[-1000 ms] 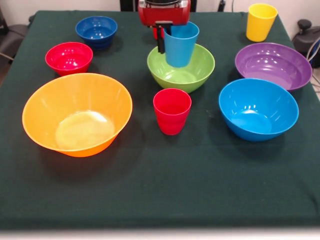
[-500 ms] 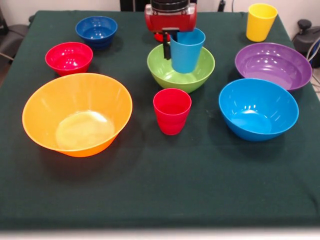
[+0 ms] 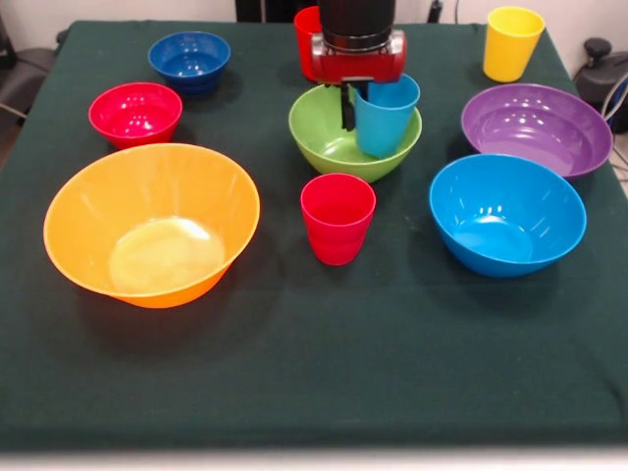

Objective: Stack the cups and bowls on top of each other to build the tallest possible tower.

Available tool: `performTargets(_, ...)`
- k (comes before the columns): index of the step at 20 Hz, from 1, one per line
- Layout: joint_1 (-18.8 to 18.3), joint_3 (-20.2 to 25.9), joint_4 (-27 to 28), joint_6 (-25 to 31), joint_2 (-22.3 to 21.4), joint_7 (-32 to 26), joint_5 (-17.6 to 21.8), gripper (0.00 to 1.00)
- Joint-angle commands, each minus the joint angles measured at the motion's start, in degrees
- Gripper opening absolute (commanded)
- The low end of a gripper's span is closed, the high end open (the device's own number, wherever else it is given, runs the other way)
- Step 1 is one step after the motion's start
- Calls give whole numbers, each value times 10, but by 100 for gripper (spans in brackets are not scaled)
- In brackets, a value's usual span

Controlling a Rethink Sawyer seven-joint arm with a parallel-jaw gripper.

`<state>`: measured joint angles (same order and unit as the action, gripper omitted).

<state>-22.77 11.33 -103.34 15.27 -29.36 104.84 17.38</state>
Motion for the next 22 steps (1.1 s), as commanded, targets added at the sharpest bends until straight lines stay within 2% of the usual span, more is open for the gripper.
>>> performTargets(1,26,-13,68,27,62,51,-4,0)
performTargets(7,26,-22,48,21,57,46,2,0)
performTargets(14,28,-26,56,34,61,37,5,0)
performTargets(22,28,-27,139,70,112,13,1,0)
